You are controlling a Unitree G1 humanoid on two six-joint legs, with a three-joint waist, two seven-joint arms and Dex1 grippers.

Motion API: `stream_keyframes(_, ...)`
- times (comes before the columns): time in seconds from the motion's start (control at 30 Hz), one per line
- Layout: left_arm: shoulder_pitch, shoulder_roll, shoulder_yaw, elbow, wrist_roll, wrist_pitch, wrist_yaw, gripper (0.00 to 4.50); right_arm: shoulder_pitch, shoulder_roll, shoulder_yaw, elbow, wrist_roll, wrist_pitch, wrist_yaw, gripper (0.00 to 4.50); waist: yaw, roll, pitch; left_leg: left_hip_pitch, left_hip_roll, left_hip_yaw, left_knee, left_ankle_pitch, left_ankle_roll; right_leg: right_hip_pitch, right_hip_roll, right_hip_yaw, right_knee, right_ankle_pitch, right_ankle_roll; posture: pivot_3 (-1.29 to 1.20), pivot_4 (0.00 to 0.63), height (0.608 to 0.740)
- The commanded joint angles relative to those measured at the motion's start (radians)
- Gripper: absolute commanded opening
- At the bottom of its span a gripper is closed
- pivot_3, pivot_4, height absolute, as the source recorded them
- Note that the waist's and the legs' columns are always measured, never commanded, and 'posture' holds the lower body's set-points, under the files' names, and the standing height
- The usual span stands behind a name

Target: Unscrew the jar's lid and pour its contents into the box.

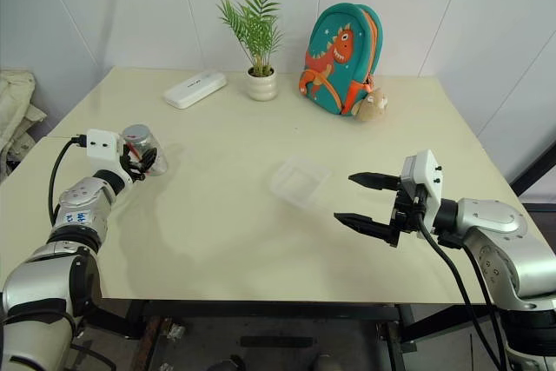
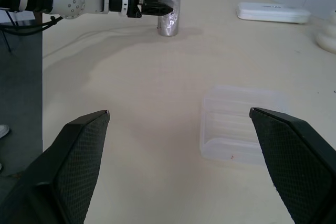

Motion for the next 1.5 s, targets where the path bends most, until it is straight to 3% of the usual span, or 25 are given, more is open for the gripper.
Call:
stream_keyframes(0.03, -0.028, 0.002, 0.01, -0.005, -0.001, -0.007, 0.006, 1.87, -0.018, -0.014, -0.024, -0.029, 0.003, -0.005, -0.006, 4.5, 0.0, 0.0, 0.0, 0.0, 0.0, 0.0, 0.0, 0.0, 0.0, 0.0, 0.0, 0.0, 0.0, 0.0, 0.0, 0.0, 0.15, 0.74)
stream_keyframes(0.47, 0.006, 0.003, 0.034, -0.038, -0.033, -0.055, -0.113, 1.87, -0.023, -0.012, -0.027, -0.035, 0.001, -0.007, -0.023, 4.5, 0.0, 0.0, 0.0, -0.001, 0.0, 0.0, 0.0, 0.0, 0.0, 0.0, 0.0, 0.0, 0.0, 0.0, 0.0, 0.0, 0.15, 0.74)
stream_keyframes(0.73, 0.116, -0.027, 0.036, -0.291, -0.166, -0.029, -0.527, 1.87, -0.054, -0.006, -0.021, -0.084, 0.016, 0.008, -0.049, 4.5, -0.002, 0.0, 0.0, -0.001, 0.0, 0.0, 0.0, 0.0, 0.0, 0.0, 0.0, 0.0, 0.0, 0.0, 0.0, 0.0, 0.15, 0.74)
stream_keyframes(0.87, 0.268, -0.015, 0.005, -0.638, -0.304, 0.173, -0.752, 1.87, -0.096, 0.042, 0.016, -0.155, 0.021, 0.033, -0.123, 4.5, -0.006, 0.0, 0.0, -0.001, 0.001, 0.0, 0.0, 0.0, 0.0, -0.001, 0.001, 0.001, 0.001, 0.0, 0.0, 0.0, 0.15, 0.74)
stream_keyframes(1.1, 0.381, 0.007, -0.036, -1.008, -0.447, 0.47, -0.845, 1.87, -0.185, 0.162, 0.111, -0.243, -0.008, 0.1, -0.308, 4.5, -0.002, 0.0, 0.0, -0.001, 0.001, -0.001, 0.003, 0.001, -0.001, -0.001, 0.001, 0.001, 0.006, 0.0, -0.001, 0.0, 0.15, 0.74)
stream_keyframes(1.27, 0.376, 0.021, -0.103, -1.123, -0.492, 0.603, -0.919, 1.87, -0.275, 0.308, 0.215, -0.314, -0.017, 0.224, -0.51, 4.5, -0.004, 0.0, 0.0, 0.0, 0.001, -0.002, 0.003, 0.003, -0.001, -0.002, 0.001, 0.002, 0.008, -0.001, -0.002, 0.0, 0.15, 0.74)
stream_keyframes(1.5, 0.324, 0.003, -0.167, -1.13, -0.469, 0.617, -0.951, 1.87, -0.37, 0.44, 0.275, -0.316, -0.041, 0.327, -0.676, 4.5, -0.003, 0.0, 0.0, -0.002, 0.001, -0.003, 0.003, 0.003, -0.001, -0.004, 0.001, 0.002, 0.008, -0.001, -0.003, 0.0, 0.15, 0.74)
